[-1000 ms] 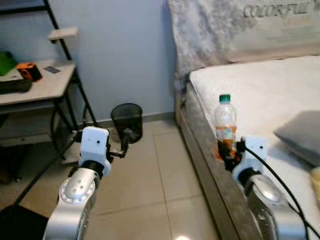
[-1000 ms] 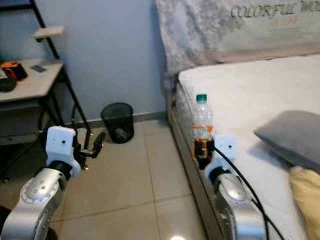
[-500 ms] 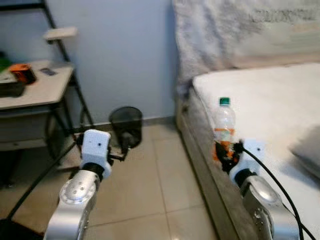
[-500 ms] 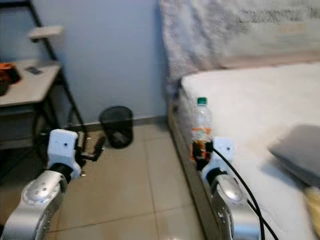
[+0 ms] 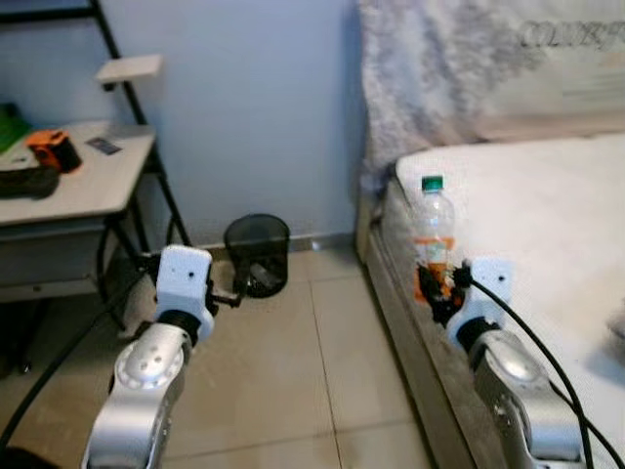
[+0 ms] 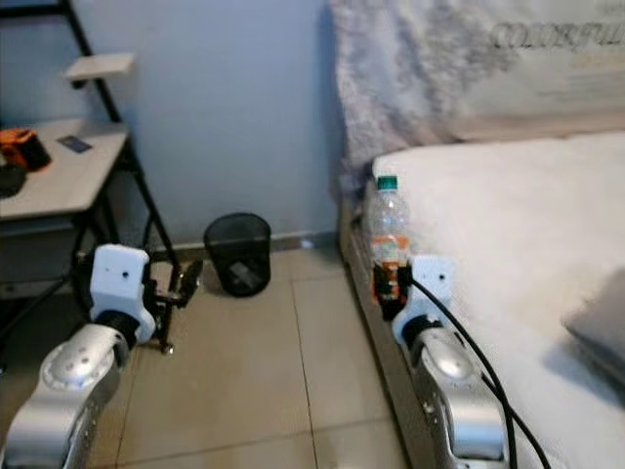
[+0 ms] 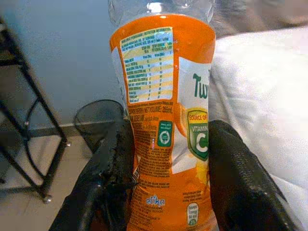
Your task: Clean up the room
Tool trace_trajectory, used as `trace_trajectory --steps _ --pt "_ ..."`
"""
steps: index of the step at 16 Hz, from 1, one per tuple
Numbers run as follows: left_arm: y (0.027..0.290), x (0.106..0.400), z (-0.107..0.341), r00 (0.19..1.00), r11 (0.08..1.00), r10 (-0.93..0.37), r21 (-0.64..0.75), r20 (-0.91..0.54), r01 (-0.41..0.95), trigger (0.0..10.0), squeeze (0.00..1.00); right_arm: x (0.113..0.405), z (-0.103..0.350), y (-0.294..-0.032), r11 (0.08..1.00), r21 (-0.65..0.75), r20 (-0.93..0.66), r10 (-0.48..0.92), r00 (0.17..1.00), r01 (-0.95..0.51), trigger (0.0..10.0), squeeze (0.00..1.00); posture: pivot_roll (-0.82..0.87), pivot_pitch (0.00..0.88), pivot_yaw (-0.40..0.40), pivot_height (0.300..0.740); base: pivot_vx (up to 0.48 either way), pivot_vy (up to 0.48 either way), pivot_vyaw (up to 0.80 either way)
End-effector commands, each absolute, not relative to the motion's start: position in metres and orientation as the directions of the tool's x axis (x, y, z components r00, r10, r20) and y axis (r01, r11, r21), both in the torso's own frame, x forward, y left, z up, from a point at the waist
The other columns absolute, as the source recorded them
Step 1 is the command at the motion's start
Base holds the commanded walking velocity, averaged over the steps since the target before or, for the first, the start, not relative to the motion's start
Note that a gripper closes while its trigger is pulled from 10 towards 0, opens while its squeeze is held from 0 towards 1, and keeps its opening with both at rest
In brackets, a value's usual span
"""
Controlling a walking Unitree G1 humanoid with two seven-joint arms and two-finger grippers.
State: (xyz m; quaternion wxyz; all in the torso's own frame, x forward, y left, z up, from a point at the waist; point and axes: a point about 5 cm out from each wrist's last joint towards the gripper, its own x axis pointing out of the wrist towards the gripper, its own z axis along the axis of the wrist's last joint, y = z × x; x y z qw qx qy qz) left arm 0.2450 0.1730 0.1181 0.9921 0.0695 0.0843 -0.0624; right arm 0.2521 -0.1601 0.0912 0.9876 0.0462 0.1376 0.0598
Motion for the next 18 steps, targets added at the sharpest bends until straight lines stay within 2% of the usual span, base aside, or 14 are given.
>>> trace_trajectory --steps 1,18 --pt "0.1782 0.2449 0.1169 0.978 0.985 -0.094 0.122 -0.186 0.118 10.0 0.0 0.251 0.0914 -0.1519 0.985 0.11 -0.262 0.159 0.952 -0.135 10.0 0.0 -0.1 0.011 0.029 0.74 0.3 0.0 0.0" --pt "0.175 0.2436 0.1156 0.972 0.98 -0.122 0.133 -0.203 0.151 10.0 0.0 0.2532 0.0888 -0.1553 0.987 0.109 -0.271 0.143 0.952 -0.117 10.0 0.0 -0.07 0.001 0.009 0.74 0.297 0.0 0.0"
